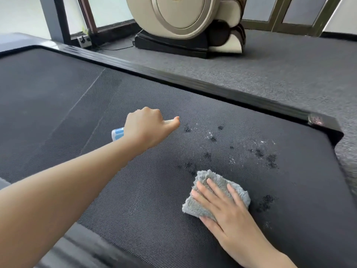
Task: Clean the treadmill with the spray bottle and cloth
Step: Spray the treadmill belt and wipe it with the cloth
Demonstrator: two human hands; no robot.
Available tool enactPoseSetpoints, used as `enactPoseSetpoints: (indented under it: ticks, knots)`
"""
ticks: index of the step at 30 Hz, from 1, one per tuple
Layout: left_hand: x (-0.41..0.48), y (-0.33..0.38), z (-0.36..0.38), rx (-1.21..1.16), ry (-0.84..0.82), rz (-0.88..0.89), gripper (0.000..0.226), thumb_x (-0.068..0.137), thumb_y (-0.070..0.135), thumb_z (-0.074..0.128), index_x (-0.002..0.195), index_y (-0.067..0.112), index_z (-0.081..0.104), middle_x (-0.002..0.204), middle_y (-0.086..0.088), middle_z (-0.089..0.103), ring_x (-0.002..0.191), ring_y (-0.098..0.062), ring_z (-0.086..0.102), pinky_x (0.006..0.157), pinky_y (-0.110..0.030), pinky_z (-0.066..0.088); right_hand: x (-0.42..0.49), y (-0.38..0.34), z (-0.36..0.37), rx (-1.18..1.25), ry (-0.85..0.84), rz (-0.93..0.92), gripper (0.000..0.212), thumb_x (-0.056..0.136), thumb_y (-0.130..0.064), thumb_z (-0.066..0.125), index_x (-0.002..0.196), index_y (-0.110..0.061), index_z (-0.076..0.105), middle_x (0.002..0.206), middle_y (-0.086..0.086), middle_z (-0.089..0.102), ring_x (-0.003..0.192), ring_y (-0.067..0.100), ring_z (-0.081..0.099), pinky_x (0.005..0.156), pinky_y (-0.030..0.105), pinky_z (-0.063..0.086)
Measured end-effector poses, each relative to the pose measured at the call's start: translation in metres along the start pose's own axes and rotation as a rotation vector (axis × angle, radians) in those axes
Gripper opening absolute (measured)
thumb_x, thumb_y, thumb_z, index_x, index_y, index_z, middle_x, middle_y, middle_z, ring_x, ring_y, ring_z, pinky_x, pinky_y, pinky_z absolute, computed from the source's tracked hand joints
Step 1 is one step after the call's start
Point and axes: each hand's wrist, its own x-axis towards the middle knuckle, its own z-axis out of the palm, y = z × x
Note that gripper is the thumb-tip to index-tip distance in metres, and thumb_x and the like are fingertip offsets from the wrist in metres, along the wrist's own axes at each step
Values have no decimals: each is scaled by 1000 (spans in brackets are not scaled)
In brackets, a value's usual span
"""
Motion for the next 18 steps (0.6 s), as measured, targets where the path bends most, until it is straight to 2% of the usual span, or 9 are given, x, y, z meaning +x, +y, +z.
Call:
enactPoseSetpoints:
  ticks: [4,8,13,18]
  knots:
    - [14,11,14,15,18,-17,62,87,59,38,47,13,42,52,-5,41,61,-31,47,61,-32,32,2,5,9,-29,129,-52,50,101,-50,20,146,-31,34,154,-12,30,142,13,27,107,46,23]
    - [34,20,24,6,-68,-30,60,86,57,38,50,10,44,55,-6,46,61,-30,49,60,-31,32,4,7,16,-60,214,-88,50,100,-52,21,141,-30,40,148,-8,41,137,15,36,103,46,29]
    - [62,37,33,2,-60,-19,66,84,67,37,50,12,44,56,-4,45,64,-29,50,64,-31,35,7,13,25,-142,193,-97,55,97,-59,22,140,-30,39,146,-7,43,134,15,38,101,46,32]
    - [84,47,46,-2,21,-44,61,87,61,36,50,12,43,53,-5,39,63,-30,48,62,-32,34,11,11,28,-174,213,-65,59,91,-67,26,134,-34,47,139,-12,50,131,12,43,97,42,37]
